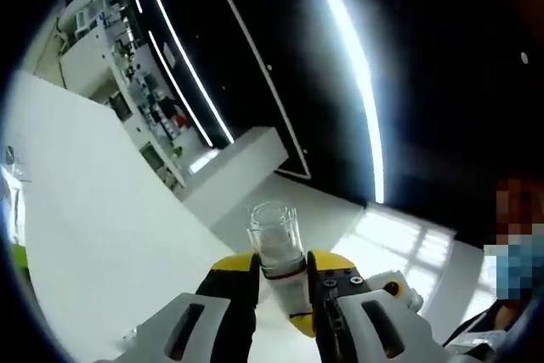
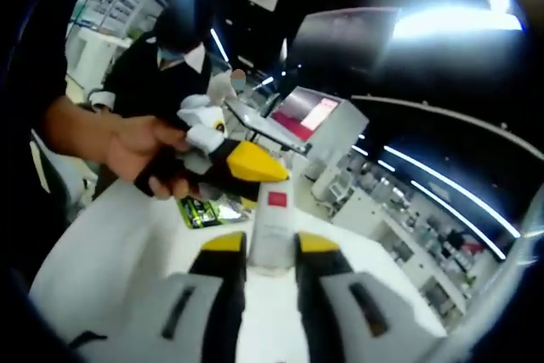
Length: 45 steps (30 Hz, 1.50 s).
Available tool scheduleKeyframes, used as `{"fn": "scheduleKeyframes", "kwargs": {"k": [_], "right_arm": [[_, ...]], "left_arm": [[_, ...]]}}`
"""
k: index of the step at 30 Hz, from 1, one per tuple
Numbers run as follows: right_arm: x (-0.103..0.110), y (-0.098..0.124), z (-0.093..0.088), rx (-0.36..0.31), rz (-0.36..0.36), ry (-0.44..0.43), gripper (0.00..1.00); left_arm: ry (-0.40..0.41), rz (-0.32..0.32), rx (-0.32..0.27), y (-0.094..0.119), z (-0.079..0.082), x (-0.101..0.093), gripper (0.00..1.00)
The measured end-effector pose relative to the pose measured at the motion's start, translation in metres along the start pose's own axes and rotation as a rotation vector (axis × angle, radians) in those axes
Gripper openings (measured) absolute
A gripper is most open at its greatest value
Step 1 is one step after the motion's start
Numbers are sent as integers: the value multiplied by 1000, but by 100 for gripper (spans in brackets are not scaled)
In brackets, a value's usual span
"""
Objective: Arrange the skincare products in the storage area until every visible bottle or jar stands upright without overlapping.
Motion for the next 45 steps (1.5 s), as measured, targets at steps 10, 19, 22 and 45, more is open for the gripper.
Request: {"fn": "scheduleKeyframes", "kwargs": {"k": [10, 19, 22, 45], "right_arm": [[0, 26, -6, -2, 9, -38, 21], [-2, 46, -13, -16, 34, -88, 22], [-2, 53, -15, -41, 70, -137, 24], [-11, 117, -51, -149, 202, -325, 22]], "left_arm": [[-111, -5, 80, -16, -5, -19, 21], [-218, -9, 159, -30, -6, -31, 20], [-251, -15, 181, -33, -7, -37, 20], [-490, -114, 435, -76, -53, -74, 20]]}}
Point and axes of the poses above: the point that each gripper's makers call its tool centre point, and the gripper's own axes: y roughly backward along the fingers, x roughly to its left, z roughly out of its top, the point moved 5 cm from there along y, roughly backward along the fingers, and after that the axes turned 11 degrees about x, right-handed, at the moved point
